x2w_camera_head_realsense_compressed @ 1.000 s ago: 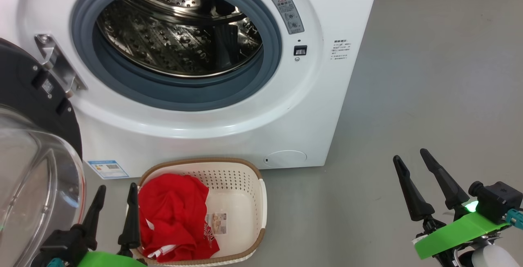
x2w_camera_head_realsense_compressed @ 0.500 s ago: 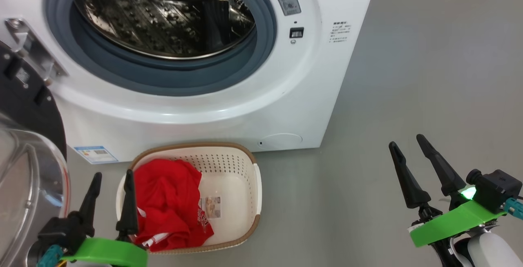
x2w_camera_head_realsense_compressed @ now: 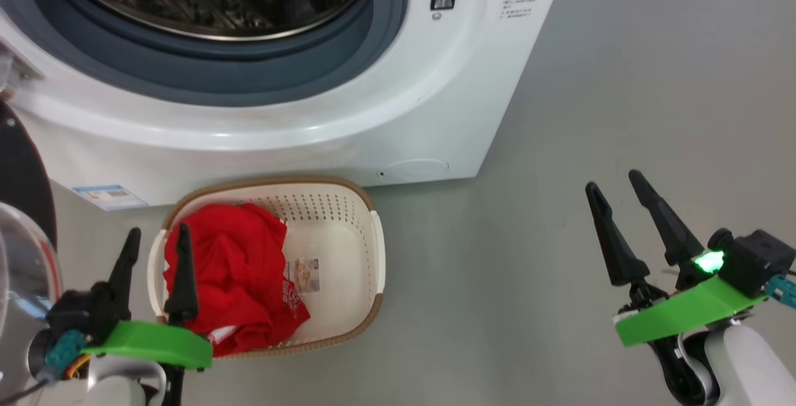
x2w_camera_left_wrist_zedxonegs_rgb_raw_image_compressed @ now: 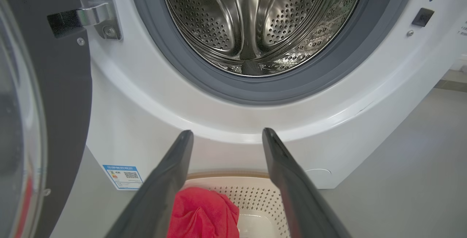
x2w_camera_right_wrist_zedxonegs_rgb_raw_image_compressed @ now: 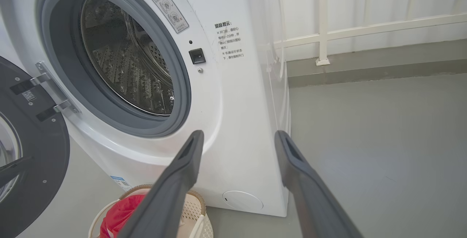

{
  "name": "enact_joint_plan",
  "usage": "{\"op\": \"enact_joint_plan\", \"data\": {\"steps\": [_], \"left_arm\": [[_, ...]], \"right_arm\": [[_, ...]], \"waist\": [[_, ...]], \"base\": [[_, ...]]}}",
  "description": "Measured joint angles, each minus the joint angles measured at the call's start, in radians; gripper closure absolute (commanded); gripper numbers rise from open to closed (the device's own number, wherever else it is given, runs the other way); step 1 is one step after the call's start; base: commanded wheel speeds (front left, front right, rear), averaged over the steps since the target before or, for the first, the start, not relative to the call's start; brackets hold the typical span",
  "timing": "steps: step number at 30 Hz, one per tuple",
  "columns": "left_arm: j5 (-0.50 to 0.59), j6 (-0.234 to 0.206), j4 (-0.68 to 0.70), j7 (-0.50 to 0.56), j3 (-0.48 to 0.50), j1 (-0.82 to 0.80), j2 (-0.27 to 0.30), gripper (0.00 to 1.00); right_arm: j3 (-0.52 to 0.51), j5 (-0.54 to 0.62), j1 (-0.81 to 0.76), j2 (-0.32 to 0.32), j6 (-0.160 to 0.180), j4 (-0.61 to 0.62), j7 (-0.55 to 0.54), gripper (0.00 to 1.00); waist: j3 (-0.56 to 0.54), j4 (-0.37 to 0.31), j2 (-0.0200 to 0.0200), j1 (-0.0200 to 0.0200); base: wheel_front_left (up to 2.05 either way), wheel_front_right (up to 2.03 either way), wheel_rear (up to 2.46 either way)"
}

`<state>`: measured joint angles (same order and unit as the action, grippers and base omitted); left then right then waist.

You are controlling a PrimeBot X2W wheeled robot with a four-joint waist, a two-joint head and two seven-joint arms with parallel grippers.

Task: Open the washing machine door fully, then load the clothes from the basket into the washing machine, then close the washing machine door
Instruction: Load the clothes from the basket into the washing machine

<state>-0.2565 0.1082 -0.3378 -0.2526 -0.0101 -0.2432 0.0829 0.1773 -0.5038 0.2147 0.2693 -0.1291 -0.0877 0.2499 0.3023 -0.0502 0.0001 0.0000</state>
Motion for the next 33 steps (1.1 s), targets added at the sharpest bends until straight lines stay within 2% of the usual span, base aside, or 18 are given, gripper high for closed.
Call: {"op": "enact_joint_plan", "data": {"steps": [33], "left_arm": [[-0.001, 0.002, -0.685, 0.005, -0.021, -0.566, 0.077, 0.00]], "right_arm": [[0.017, 0.009, 0.232, -0.047, 0.000, 0.055, 0.007, 0.00]], "waist": [[0.382, -0.061, 0.0000, 0.0000]], "base": [[0.00, 0.00, 0.00]]}}
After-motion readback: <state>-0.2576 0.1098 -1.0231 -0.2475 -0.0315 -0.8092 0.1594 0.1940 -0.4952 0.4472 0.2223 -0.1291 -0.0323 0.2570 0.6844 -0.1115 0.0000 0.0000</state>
